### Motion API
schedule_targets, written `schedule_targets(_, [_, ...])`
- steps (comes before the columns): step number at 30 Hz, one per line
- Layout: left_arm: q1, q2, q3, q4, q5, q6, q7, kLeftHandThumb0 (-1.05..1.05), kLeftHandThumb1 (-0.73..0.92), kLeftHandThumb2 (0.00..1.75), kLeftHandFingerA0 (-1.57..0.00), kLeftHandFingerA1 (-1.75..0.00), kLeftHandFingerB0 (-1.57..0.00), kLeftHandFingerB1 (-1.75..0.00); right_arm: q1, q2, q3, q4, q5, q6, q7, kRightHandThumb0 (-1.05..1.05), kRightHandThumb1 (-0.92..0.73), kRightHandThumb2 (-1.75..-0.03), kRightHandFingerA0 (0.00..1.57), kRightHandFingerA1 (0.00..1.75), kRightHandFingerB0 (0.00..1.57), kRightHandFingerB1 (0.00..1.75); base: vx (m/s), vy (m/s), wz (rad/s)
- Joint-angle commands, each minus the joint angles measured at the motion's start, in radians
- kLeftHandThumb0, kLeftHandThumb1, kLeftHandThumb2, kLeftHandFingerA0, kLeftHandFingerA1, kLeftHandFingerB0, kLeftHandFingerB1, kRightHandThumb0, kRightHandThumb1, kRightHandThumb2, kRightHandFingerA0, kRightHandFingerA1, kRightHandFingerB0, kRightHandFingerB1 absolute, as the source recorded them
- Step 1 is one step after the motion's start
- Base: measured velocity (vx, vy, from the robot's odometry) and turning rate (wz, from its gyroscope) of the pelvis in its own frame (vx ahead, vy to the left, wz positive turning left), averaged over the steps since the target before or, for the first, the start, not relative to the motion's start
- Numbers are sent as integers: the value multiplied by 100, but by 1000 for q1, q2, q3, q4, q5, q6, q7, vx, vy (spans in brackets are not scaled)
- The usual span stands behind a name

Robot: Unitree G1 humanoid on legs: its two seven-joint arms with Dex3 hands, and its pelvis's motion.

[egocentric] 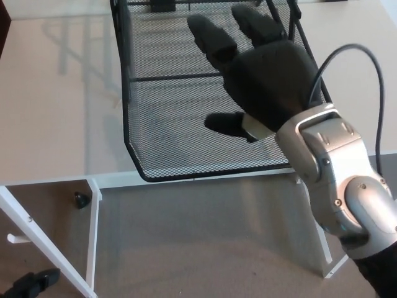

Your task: The robot walk towards a table in front and then pushes a layer of a file tray back to its original position using its right hand

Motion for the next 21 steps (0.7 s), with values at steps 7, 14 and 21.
schedule_targets(7, [-4, 17, 6, 21, 11, -9, -2, -47, 59, 70, -23, -42, -20, -38, 140, -17, 48, -233, 11, -8, 97, -83, -59, -97, 0, 12, 0, 11, 0, 0, 0])
schedule_targets(14, [7, 13, 6, 3, 10, 1, 3, -47, 57, 70, -24, -42, -21, -39, 301, -69, 106, -232, 1, -40, 74, -85, -59, -95, 0, 10, 0, 8, 0, 0, 0])
schedule_targets(21, [-6, 6, 15, 2, -11, 19, -5, -45, 58, 69, -24, -42, -21, -38, 345, -91, 121, -171, -17, -59, 24, -83, -57, -95, 0, 11, 0, 10, 0, 0, 0])
